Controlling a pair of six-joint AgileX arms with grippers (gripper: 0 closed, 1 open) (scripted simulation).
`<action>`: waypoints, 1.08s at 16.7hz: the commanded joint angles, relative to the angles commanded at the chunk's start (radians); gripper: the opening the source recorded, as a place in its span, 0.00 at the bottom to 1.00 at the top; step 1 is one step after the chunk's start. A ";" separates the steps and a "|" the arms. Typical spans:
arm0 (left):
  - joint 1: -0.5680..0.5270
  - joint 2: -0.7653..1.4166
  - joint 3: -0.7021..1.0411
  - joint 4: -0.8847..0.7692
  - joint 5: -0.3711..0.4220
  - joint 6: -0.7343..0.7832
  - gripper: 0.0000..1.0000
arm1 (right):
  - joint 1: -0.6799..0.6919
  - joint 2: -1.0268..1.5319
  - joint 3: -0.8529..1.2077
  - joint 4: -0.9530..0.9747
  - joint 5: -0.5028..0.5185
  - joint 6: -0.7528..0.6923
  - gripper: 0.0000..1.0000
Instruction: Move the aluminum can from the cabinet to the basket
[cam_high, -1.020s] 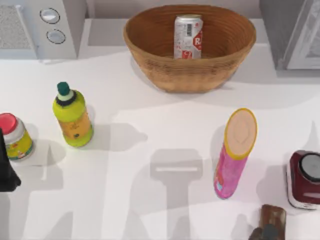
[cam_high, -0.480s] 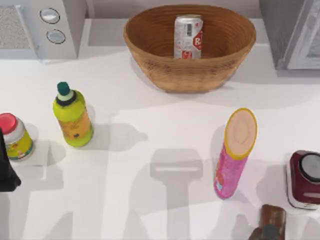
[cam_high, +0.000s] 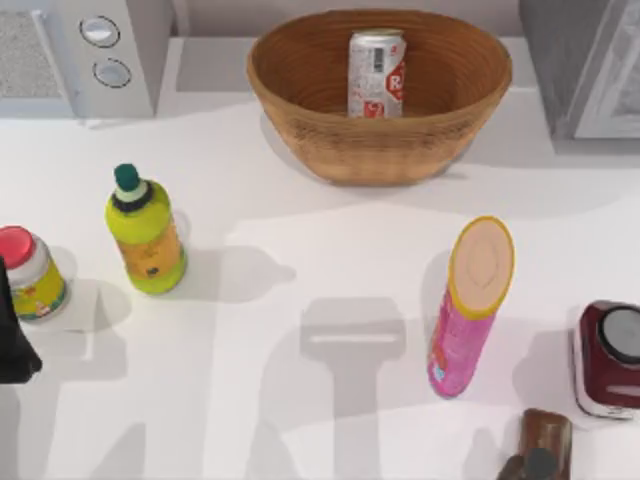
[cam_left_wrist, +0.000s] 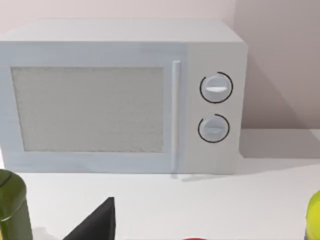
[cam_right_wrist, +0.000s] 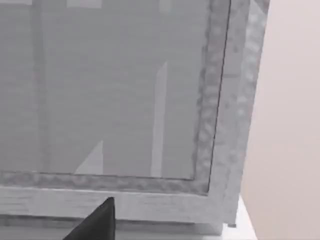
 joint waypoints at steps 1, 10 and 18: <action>0.000 0.000 0.000 0.000 0.000 0.000 1.00 | -0.010 0.019 -0.013 0.002 -0.019 0.007 1.00; 0.000 0.000 0.000 0.000 0.000 0.000 1.00 | 0.001 0.008 0.038 -0.061 -0.020 0.009 1.00; 0.000 0.000 0.000 0.000 0.000 0.000 1.00 | 0.013 -0.093 0.507 -0.597 -0.011 0.019 1.00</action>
